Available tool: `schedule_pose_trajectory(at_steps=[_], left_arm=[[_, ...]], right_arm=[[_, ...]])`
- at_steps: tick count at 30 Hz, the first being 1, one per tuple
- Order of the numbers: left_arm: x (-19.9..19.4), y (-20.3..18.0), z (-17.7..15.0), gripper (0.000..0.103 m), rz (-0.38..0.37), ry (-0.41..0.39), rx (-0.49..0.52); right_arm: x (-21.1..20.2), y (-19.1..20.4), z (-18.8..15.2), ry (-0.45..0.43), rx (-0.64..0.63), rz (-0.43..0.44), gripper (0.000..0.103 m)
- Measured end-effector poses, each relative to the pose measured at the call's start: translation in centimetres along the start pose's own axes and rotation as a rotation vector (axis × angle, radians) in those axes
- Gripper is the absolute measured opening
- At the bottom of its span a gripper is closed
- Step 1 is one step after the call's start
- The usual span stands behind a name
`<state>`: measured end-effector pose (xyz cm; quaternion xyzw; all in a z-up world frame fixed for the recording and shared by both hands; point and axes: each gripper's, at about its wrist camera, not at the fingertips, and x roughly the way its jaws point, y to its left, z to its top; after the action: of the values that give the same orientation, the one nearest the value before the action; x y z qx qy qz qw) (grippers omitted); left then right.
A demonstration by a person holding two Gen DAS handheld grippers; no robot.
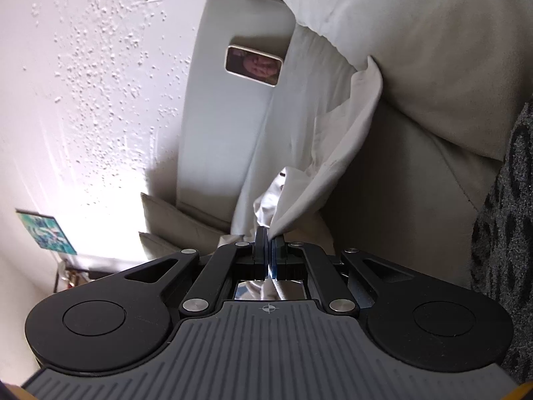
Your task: Fold clothes
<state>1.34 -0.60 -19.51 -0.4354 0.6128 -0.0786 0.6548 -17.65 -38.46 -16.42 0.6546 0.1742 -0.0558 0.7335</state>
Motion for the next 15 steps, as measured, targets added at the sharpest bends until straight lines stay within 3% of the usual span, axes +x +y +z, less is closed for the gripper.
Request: schedule_pose_trajectory(at_steps=[7,11,15], left_arm=[[0.8,1.2,0.0,0.035,-0.074,-0.046,-0.045],[0.3,1.7,-0.1,0.009,-0.101,-0.066,-0.048],[-0.3,1.7,-0.1,0.0,-0.111,-0.072,-0.015]], right_arm=[[-0.2,0.3,0.2,-0.013,0.01,0.017,0.002],[-0.2,0.1,0.3,-0.012,0.017,0.025,0.002],[-0.1,-0.3,0.5,-0.008,0.022,0.015,0.002]])
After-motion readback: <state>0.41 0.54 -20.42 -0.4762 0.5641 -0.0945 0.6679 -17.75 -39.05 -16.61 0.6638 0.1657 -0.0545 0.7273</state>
